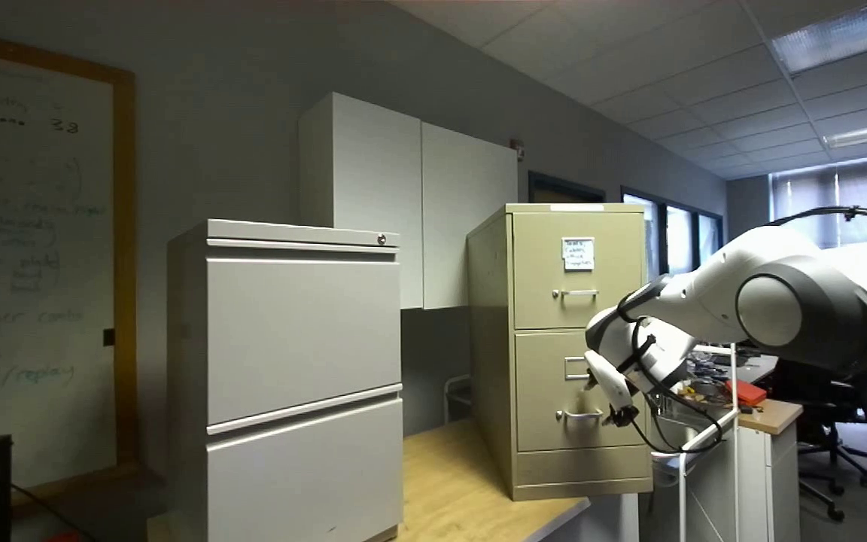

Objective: Open the bottom drawer of the cabinet to the right.

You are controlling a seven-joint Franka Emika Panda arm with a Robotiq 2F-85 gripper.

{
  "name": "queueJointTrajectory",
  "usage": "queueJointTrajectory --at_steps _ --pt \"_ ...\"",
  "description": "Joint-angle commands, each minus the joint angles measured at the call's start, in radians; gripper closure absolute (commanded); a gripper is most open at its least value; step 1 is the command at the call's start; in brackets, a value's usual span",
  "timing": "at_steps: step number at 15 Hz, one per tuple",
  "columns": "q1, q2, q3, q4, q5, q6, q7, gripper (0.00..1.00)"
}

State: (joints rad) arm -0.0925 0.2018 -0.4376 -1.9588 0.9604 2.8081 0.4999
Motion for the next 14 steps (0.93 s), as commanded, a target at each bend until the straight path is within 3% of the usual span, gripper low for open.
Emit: queueJointTrajectory --at_steps 1,6,7,10,14 --pt "0.001 0.068 -0.031 0.066 -0.094 -0.061 0.093 0.00" --pt "0.034 0.142 -0.103 0.120 -0.355 -0.173 0.276 0.00" --pt "-0.036 0.141 -0.031 0.132 -0.427 -0.183 0.323 0.00" --pt "-0.070 0.159 0.006 0.184 -0.533 -0.233 0.408 0.00" --pt "-0.118 0.184 0.069 0.258 -0.561 -0.337 0.453 0.00"
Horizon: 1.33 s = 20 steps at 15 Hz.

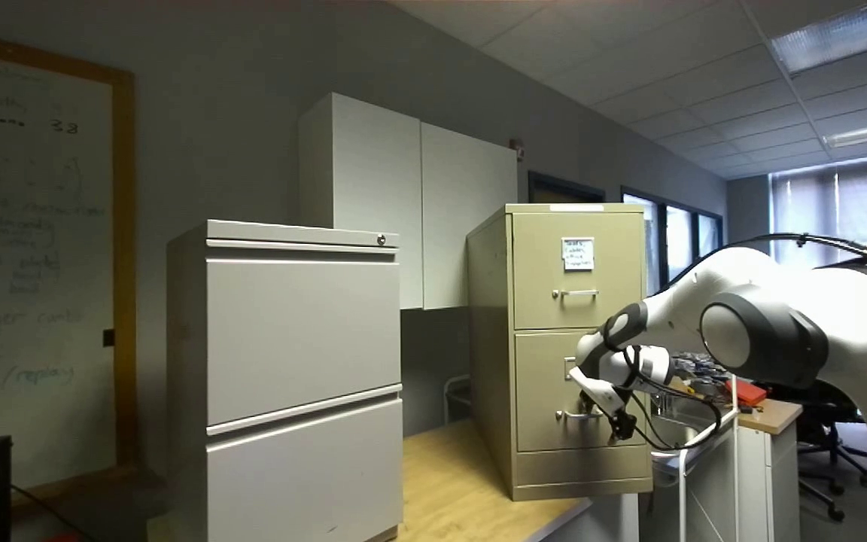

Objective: Open the bottom drawer of the cabinet to the right.

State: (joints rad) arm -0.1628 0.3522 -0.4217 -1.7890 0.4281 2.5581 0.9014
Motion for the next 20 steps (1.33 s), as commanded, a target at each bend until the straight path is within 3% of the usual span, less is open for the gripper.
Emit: queueJointTrajectory --at_steps 1,2,3,5,11,15,20 --pt "-0.059 0.047 0.065 0.110 -0.036 -0.137 0.055 0.00" --pt "-0.067 0.059 0.076 0.130 -0.042 -0.190 0.056 0.00" --pt "-0.072 0.077 0.081 0.154 -0.059 -0.246 0.067 0.25" --pt "-0.077 0.097 0.079 0.191 -0.093 -0.300 0.109 0.32" --pt "-0.089 0.118 0.088 0.244 -0.148 -0.347 0.191 0.76" --pt "-0.104 0.095 0.109 0.237 -0.113 -0.326 0.176 0.78" --pt "-0.174 -0.001 0.227 0.129 0.129 -0.178 -0.112 0.78"
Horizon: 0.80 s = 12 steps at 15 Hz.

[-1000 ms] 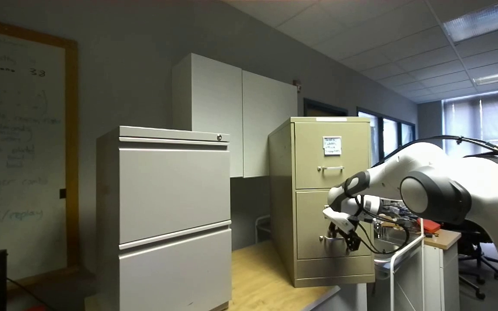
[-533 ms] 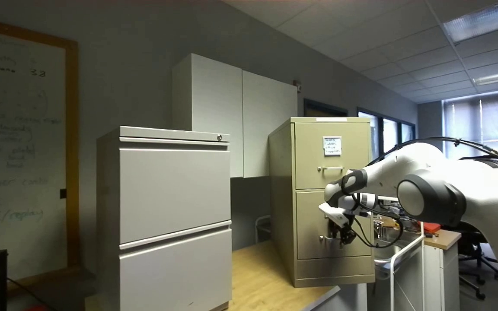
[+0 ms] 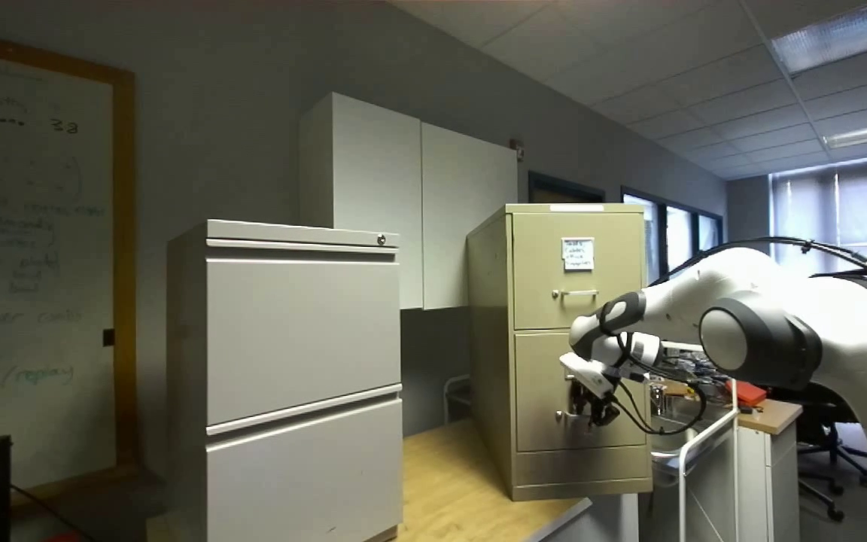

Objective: Open the bottom drawer of the cabinet to the right.

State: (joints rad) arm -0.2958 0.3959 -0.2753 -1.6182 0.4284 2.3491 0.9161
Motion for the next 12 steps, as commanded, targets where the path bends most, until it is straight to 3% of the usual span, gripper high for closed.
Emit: queueJointTrajectory --at_steps 1,7,12 --pt "-0.052 -0.048 0.098 -0.054 0.182 0.040 -0.175 0.78" --pt "-0.055 -0.023 0.134 -0.085 0.394 0.040 -0.421 0.78" --pt "-0.013 -0.071 0.114 -0.135 0.365 0.039 -0.450 0.78"
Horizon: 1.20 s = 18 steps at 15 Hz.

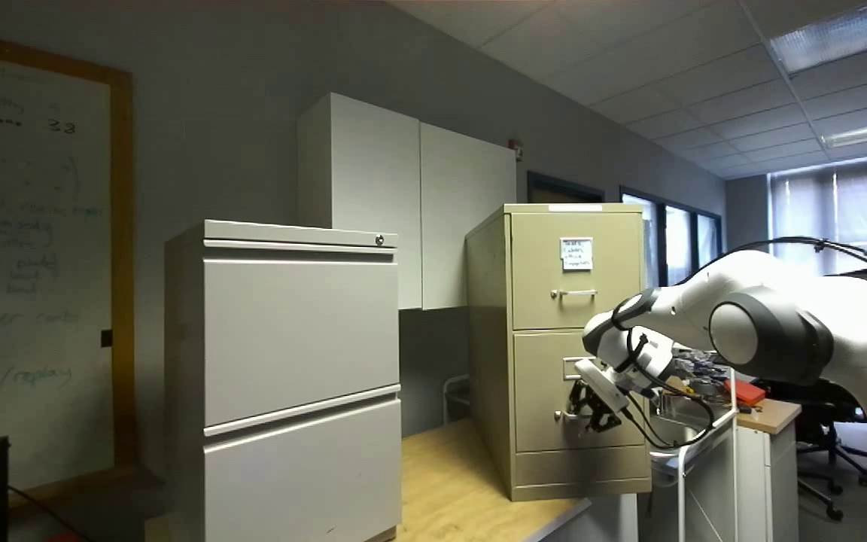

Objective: Open the bottom drawer of the cabinet to the right.

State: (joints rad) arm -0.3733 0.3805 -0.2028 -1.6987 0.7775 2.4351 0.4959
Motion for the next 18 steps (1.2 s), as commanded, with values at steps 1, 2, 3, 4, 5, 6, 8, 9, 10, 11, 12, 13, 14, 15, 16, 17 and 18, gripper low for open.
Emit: queueJointTrajectory --at_steps 1,2,3,4,5,6,8,9,10,11,12,13,14,15,16,17,18 --pt "0.069 -0.066 0.036 -0.061 -0.002 -0.048 -0.028 0.78" --pt "0.072 -0.071 0.034 -0.065 -0.014 -0.042 -0.030 0.78" --pt "0.075 -0.076 0.033 -0.070 -0.031 -0.033 -0.032 0.78" --pt "0.079 -0.081 0.032 -0.077 -0.048 -0.024 -0.032 0.78" --pt "0.083 -0.085 0.032 -0.084 -0.066 -0.011 -0.034 0.78" --pt "0.084 -0.087 0.035 -0.088 -0.077 0.001 -0.040 0.78" --pt "0.086 -0.091 0.043 -0.100 -0.087 0.032 -0.057 0.78" --pt "0.087 -0.094 0.047 -0.110 -0.088 0.050 -0.071 0.78" --pt "0.088 -0.096 0.051 -0.120 -0.085 0.069 -0.086 0.78" --pt "0.088 -0.098 0.055 -0.129 -0.080 0.089 -0.102 0.78" --pt "0.089 -0.101 0.059 -0.143 -0.074 0.110 -0.121 0.78" --pt "0.090 -0.105 0.063 -0.157 -0.069 0.130 -0.137 0.78" --pt "0.087 -0.114 0.070 -0.183 -0.058 0.156 -0.160 0.78" --pt "0.084 -0.128 0.075 -0.211 -0.047 0.182 -0.186 0.78" --pt "0.079 -0.147 0.082 -0.245 -0.033 0.213 -0.219 0.78" --pt "0.075 -0.163 0.090 -0.272 -0.016 0.249 -0.254 0.78" --pt "0.067 -0.175 0.105 -0.299 -0.005 0.291 -0.290 0.78"
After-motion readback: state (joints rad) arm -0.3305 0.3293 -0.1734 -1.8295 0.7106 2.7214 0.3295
